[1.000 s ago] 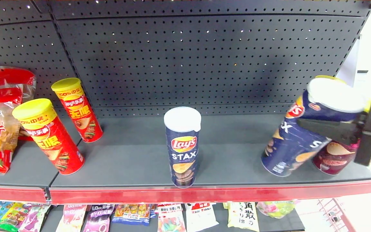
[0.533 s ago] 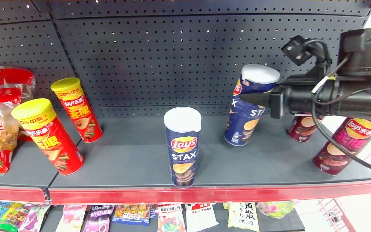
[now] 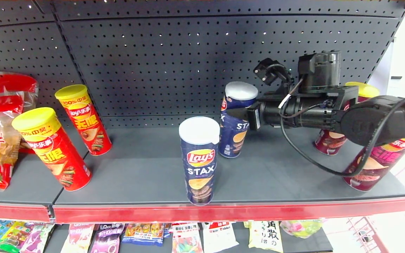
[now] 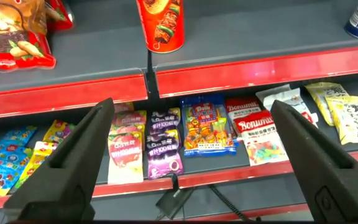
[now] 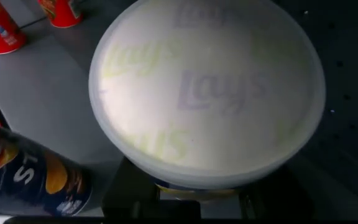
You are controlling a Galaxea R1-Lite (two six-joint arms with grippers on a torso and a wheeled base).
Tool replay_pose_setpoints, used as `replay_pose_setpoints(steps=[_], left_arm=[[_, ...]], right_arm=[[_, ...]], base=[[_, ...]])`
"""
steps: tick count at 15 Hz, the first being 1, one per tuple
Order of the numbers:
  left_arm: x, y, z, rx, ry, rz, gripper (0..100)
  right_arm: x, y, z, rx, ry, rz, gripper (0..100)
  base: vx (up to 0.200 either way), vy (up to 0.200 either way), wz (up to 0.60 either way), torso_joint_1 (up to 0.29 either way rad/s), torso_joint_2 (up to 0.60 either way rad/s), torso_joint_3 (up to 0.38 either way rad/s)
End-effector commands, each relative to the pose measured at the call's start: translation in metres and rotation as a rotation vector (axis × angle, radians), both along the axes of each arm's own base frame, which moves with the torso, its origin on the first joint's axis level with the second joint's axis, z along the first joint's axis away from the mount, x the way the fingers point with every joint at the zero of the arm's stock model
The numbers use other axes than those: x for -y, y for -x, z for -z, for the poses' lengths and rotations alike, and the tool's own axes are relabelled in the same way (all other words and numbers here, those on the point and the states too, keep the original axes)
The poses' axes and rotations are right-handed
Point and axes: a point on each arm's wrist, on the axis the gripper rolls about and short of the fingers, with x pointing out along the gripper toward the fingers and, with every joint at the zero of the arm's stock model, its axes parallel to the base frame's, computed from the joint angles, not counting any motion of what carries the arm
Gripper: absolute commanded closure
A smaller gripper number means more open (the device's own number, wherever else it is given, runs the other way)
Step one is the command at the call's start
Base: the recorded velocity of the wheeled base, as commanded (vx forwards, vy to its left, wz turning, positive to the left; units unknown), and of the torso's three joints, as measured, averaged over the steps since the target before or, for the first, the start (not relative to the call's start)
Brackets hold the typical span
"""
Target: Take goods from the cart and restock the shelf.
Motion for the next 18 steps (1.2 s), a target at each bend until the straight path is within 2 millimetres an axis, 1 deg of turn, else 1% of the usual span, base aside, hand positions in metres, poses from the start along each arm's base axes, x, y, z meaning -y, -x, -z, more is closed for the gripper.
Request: replay_pose_setpoints(steps=[1, 4, 6, 10, 14, 18], left_arm=[[0.0, -0.001, 0.0, -0.005, -0.002, -0.001, 0], [0.0, -0.001, 0.001, -0.009, -0.005, 0.0, 0], [0.0, -0.001, 0.002, -0.011, -0.005, 0.0, 0], [0.001, -0.002, 0.004, -0.02, -0.008, 0.0, 0], [0.001, -0.002, 0.006, -0.024, -0.008, -0.001, 0], [0.001, -0.002, 0.005, -0.023, -0.007, -0.001, 0]], right_arm=[[-0.011, -0.011, 0.008, -0.006, 0.005, -0.006, 100], [-0.019, -0.02, 0.006, 0.009, -0.004, -0.012, 100], [-0.022, -0.022, 0.007, 0.008, -0.004, -0.015, 100], [-0.03, -0.019, 0.008, 0.011, -0.003, -0.029, 100], [-0.036, -0.023, 0.007, 0.019, -0.005, -0.026, 100], [-0.044, -0.018, 0.005, 0.023, -0.007, -0.043, 100]], base=[[0.0, 0.0, 0.0, 0.0, 0.0, 0.0], [0.0, 0.0, 0.0, 0.0, 0.0, 0.0], [0.0, 0.0, 0.0, 0.0, 0.0, 0.0], [0.0, 0.0, 0.0, 0.0, 0.0, 0.0], [0.0, 0.0, 0.0, 0.0, 0.0, 0.0], [0.0, 0.0, 0.0, 0.0, 0.0, 0.0]])
